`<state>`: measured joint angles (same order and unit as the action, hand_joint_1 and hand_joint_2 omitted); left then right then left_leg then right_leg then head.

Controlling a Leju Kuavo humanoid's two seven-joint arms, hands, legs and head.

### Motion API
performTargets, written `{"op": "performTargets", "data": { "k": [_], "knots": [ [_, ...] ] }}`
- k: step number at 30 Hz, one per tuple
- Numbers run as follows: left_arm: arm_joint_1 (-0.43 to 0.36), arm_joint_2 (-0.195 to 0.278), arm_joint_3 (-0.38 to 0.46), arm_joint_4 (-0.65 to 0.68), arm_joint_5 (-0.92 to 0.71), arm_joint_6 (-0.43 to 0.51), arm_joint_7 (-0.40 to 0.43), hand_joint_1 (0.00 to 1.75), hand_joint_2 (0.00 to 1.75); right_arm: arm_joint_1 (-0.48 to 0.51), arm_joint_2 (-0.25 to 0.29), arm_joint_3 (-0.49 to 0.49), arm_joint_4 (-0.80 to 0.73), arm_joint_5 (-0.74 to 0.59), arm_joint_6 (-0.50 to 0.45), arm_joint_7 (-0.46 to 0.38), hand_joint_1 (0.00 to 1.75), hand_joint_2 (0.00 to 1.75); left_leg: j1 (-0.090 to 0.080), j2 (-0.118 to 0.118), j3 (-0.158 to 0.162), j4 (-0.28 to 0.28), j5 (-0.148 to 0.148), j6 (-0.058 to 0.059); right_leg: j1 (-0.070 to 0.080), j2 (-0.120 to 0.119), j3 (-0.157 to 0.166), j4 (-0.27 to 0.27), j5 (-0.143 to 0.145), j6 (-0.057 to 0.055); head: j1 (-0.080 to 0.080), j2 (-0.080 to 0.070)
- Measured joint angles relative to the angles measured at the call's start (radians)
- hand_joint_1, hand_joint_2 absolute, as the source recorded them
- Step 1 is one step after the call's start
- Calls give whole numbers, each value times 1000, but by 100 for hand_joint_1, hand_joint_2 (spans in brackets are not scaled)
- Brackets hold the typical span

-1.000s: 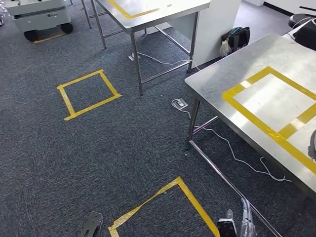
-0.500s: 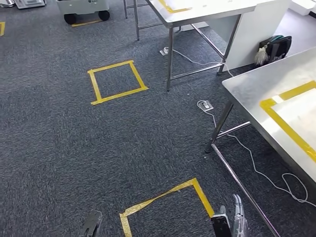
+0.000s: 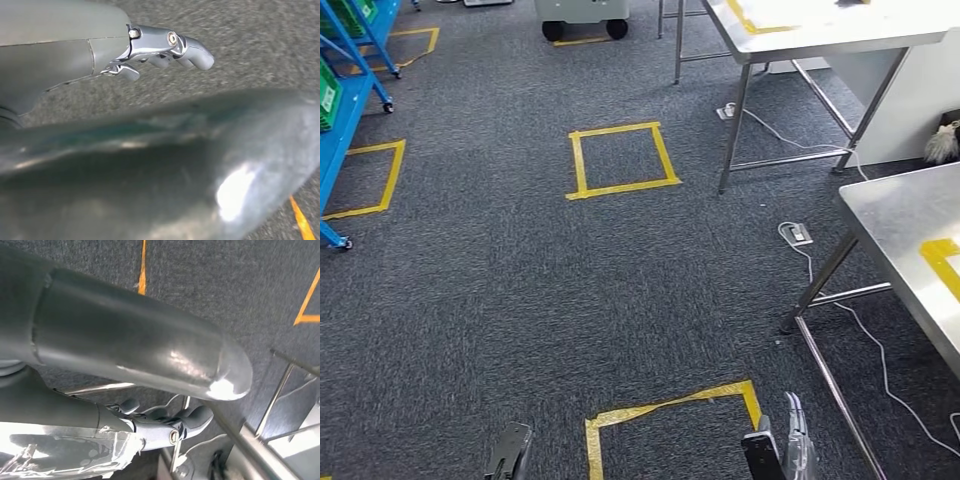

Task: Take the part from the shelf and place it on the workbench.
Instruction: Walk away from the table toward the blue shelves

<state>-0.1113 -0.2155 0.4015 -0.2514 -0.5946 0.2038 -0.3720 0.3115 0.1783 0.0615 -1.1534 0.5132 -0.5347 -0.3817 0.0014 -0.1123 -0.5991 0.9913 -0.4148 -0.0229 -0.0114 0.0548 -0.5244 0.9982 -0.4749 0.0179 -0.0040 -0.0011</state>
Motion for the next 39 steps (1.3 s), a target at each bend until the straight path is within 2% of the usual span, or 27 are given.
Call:
{"op": "performTargets", "data": {
  "k": [1, 2, 3, 5, 6, 7, 9, 11, 12, 13, 14, 16, 18, 20, 21, 22, 23, 25, 27, 29, 30, 32, 33, 35, 36, 37, 39],
  "knots": [
    [-1, -1, 0, 0, 0, 1, 2, 0, 0, -1, -3, 9, 1, -2, -3, 5, 0, 0, -1, 30, -18, 36, -25, -3, -1, -16, -1, -3, 3, -5, -2, 0],
    [-3, -3, 0, 0, 0, 2, 4, 0, 0, -2, -7, 18, 2, -5, -6, 9, 0, 0, -2, 64, -46, 95, -60, -6, 0, -32, -2, -4, 4, -8, -4, 0],
    [-4, -4, 0, 0, 0, 3, 4, 0, 0, -2, -11, 26, 4, -8, -8, 12, 0, 0, -2, 85, -79, 167, -96, -10, 1, -49, -3, -4, 5, -10, -7, 0],
    [-4, -5, 0, 0, -1, 3, 5, 0, 0, -4, -19, 38, 8, -11, -11, 16, 0, 0, 0, 99, -125, 271, -132, -16, 3, -85, -6, -4, 4, -10, -7, 0],
    [-3, -5, 0, 0, -1, 3, 5, 0, 0, -6, -22, 42, 10, -12, -12, 17, 0, 0, 1, 101, -122, 272, -123, -18, 2, -100, -7, -4, 4, -9, -7, 0],
    [-1, -5, 0, 0, -1, 3, 6, 0, 0, -9, -24, 47, 12, -12, -12, 17, 0, 0, 2, 107, -98, 232, -97, -18, 2, -114, -7, -4, 4, -9, -7, 0],
    [-3, -5, 0, 0, -1, 4, 6, 0, 0, -13, -27, 55, 14, -13, -13, 17, 0, 0, 1, 152, -17, 91, -39, -18, 6, -139, -4, -2, 0, -2, -8, 0],
    [-7, -8, 0, 0, -1, 5, 6, 0, 0, -14, -30, 60, 15, -13, -15, 18, 0, 0, -2, 186, 31, 1, -16, -9, 12, -160, -5, 2, -6, 9, -6, 0],
    [-7, -10, 0, 0, -1, 5, 6, 0, 0, -15, -32, 63, 16, -14, -16, 18, 0, 0, -4, 186, 35, -10, -17, -3, 15, -170, -3, 3, -9, 14, -5, 0],
    [-6, -10, 0, 0, -1, 5, 6, 0, 0, -17, -33, 65, 16, -14, -17, 18, 0, 0, -4, 171, 33, -10, -17, 6, 14, -181, -1, 1, -10, 19, -3, 0],
    [-4, -10, 0, 0, -1, 6, 6, 0, 0, -19, -34, 68, 16, -14, -17, 18, 0, 0, -4, 160, 32, -11, -15, 12, 12, -177, 3, 3, -13, 25, -2, 0],
    [-3, -10, 0, 0, 0, 6, 6, 0, 0, -21, -36, 72, 16, -14, -17, 18, 0, 0, -1, 137, 31, -13, -11, 26, 6, -127, -14, 49, -45, 35, 1, 0],
    [-6, -12, 1, 0, 0, 7, 6, 0, 0, -18, -38, 73, 17, -14, -18, 18, 0, 0, 0, 113, 30, -14, -9, 35, 3, -69, -73, 174, -109, 39, 6, 0],
    [-5, -12, 1, 0, 0, 7, 6, 0, 0, -15, -40, 76, 20, -14, -18, 18, 0, 0, -3, 84, 29, -13, -8, 39, 3, -57, -132, 290, -146, 39, 8, 0],
    [-4, -12, 1, 0, 0, 7, 6, 0, 0, -15, -41, 77, 21, -14, -19, 19, 0, 0, -3, 69, 29, -13, -8, 39, 4, -56, -141, 299, -137, 37, 9, 0],
    [-3, -12, 1, 0, 0, 8, 6, 0, 0, -14, -42, 78, 22, -15, -20, 21, 0, 0, -4, 53, 30, -13, -7, 38, 3, -53, -131, 268, -109, 35, 8, 0],
    [-3, -12, 1, 0, 1, 9, 6, 0, 0, -15, -43, 79, 23, -16, -21, 22, 0, 0, -3, 37, 30, -12, -6, 37, 2, -43, -102, 202, -69, 33, 9, 0],
    [-4, -12, 1, 0, 1, 10, 6, 0, 0, -16, -46, 81, 23, -18, -28, 27, 0, 0, -3, 9, 28, -9, -5, 31, -3, 2, -42, 69, -16, 29, 8, 0],
    [-4, -13, 1, 0, 2, 10, 4, 0, 0, -17, -49, 86, 25, -23, -37, 35, 0, 0, -1, -12, 21, -8, 0, 19, -4, 28, -16, 18, -8, 25, 7, 0],
    [0, -12, 1, 0, 3, 9, 2, 0, 0, -17, -52, 94, 26, -29, -46, 43, 0, 0, 4, -28, 13, -11, 6, 5, -1, 11, -14, 14, -4, 15, 7, 0],
    [3, -12, 1, 0, 3, 9, 2, 0, 0, -18, -53, 99, 27, -30, -48, 45, 0, 0, 4, -16, 9, -6, 2, 0, -1, -1, -14, 12, 0, 8, 6, 0],
    [3, -11, 1, 0, 4, 8, 1, 0, 0, -20, -55, 106, 28, -31, -51, 47, 0, 0, 1, 38, -20, 52, -38, -7, -3, -27, -14, 4, 6, -3, 1, 0],
    [2, -12, 1, 0, 4, 8, 0, 0, 0, -19, -56, 107, 29, -31, -52, 47, 0, 0, -1, 71, -47, 111, -72, -9, 0, -41, -14, 3, 6, -6, -2, 0],
    [1, -11, 1, 0, 4, 8, 0, 0, 0, -16, -59, 109, 32, -31, -53, 48, 0, 0, 0, 95, -106, 236, -125, -14, 2, -74, -15, 4, 5, -9, -4, 0],
    [2, -11, 1, 0, 4, 8, 0, 0, 0, -16, -60, 109, 34, -31, -53, 48, 0, 0, 0, 99, -119, 266, -129, -15, 3, -90, -15, 4, 4, -10, -4, 0],
    [3, -11, 1, 0, 4, 8, 0, 0, 0, -16, -60, 110, 35, -32, -53, 49, 0, 0, 0, 101, -113, 259, -115, -15, 3, -105, -15, 4, 3, -10, -4, 0],
    [4, -10, 1, 0, 4, 7, 0, 0, 0, -18, -61, 112, 37, -35, -54, 51, 0, 0, -1, 128, -50, 147, -51, -12, 4, -131, -11, 4, 1, -7, -4, 0]
  ]
}}
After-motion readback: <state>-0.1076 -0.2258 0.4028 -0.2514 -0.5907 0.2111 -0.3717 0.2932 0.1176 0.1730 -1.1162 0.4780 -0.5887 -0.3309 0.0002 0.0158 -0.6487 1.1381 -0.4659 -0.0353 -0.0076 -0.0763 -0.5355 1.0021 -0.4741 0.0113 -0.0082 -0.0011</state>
